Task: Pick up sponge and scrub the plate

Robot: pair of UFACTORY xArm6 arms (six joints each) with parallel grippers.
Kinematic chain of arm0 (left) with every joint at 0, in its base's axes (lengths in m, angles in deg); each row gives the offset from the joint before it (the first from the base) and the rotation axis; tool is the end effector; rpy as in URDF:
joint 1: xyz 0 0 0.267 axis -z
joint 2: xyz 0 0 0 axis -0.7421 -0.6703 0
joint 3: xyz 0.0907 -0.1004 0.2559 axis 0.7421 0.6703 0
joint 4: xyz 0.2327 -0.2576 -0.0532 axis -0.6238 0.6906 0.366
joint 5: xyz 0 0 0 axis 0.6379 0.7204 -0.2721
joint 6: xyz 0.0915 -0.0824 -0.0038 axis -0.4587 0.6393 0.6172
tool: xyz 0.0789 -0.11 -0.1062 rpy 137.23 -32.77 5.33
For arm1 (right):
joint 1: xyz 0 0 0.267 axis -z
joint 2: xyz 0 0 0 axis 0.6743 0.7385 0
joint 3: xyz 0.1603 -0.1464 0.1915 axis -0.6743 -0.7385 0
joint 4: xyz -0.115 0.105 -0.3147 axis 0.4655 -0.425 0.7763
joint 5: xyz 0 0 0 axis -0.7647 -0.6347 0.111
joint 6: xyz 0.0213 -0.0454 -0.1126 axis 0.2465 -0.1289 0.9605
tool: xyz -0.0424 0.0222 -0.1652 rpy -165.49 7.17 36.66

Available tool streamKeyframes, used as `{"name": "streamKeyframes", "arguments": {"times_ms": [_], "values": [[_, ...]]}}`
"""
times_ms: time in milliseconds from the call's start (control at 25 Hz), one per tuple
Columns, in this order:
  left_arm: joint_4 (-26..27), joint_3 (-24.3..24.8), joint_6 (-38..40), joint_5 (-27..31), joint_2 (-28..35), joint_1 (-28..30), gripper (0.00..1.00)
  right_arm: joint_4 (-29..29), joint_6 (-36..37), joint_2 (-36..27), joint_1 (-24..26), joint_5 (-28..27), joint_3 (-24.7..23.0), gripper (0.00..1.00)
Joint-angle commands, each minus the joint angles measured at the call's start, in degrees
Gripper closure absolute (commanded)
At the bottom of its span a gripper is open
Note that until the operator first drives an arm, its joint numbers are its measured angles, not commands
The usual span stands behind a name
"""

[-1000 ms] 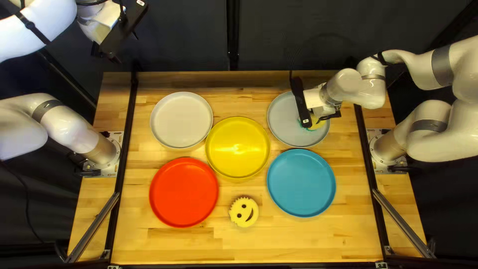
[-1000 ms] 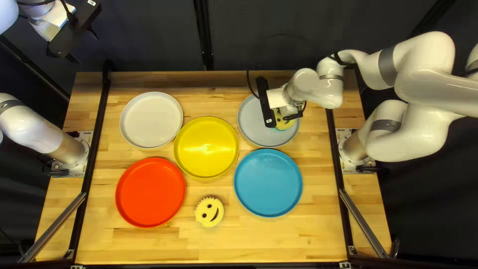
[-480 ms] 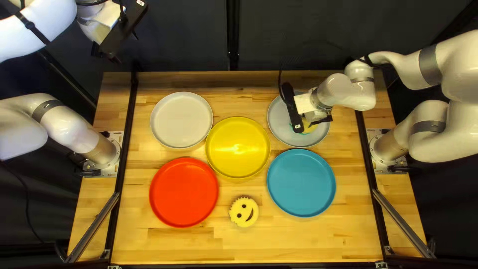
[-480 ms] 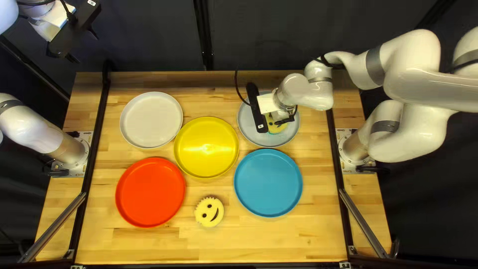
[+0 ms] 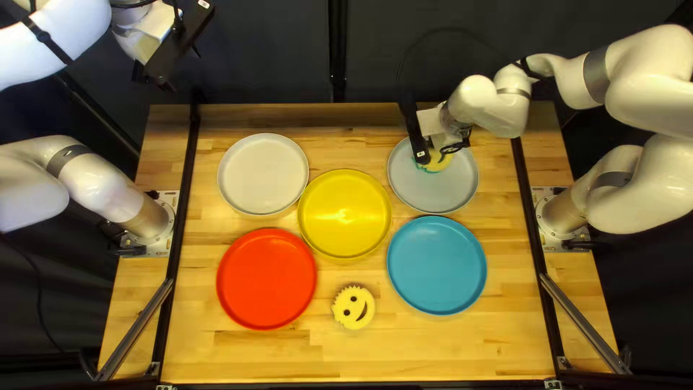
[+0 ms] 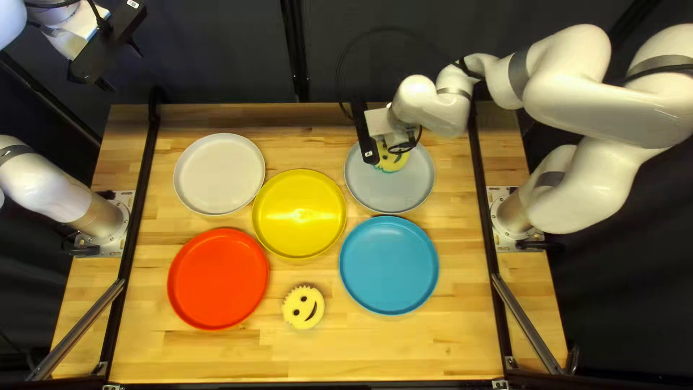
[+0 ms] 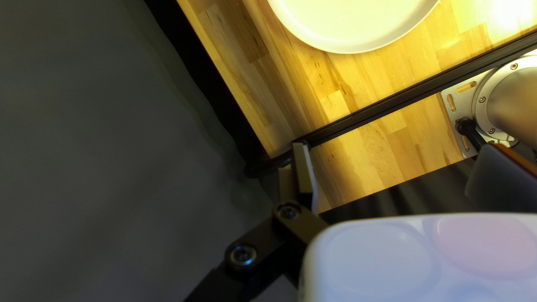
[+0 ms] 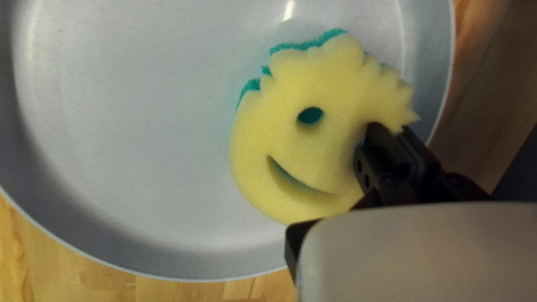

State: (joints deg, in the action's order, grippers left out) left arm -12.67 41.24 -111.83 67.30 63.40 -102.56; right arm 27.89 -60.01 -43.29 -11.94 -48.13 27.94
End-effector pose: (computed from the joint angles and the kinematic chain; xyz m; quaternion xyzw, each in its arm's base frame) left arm 0.1759 0.2140 0.3251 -0.9624 0.2643 -0.0529 0.0351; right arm 0.3280 -0.2077 0.0513 0.9895 0.1050 0.0238 0.0963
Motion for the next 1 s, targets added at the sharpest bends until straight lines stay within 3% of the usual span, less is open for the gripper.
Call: {"name": "streamKeyframes", "arguments": {"times_ms": [40,520,800,1000], "values": [[0.0,0.0,0.0,0.0,0.0,0.0,0.0,0.9,-2.2,-0.6,-1.4,-0.3,-0.8,1.0],[0.0,0.0,0.0,0.0,0.0,0.0,0.0,5.6,-14.8,-6.9,-11.7,-3.1,-6.5,1.0],[0.0,0.0,0.0,0.0,0.0,0.0,0.0,7.2,-20.9,-6.5,-17.6,-5.7,-5.4,1.0],[0.0,0.0,0.0,0.0,0.0,0.0,0.0,6.0,-17.7,-3.4,-15.1,-5.9,-2.3,1.0]]}}
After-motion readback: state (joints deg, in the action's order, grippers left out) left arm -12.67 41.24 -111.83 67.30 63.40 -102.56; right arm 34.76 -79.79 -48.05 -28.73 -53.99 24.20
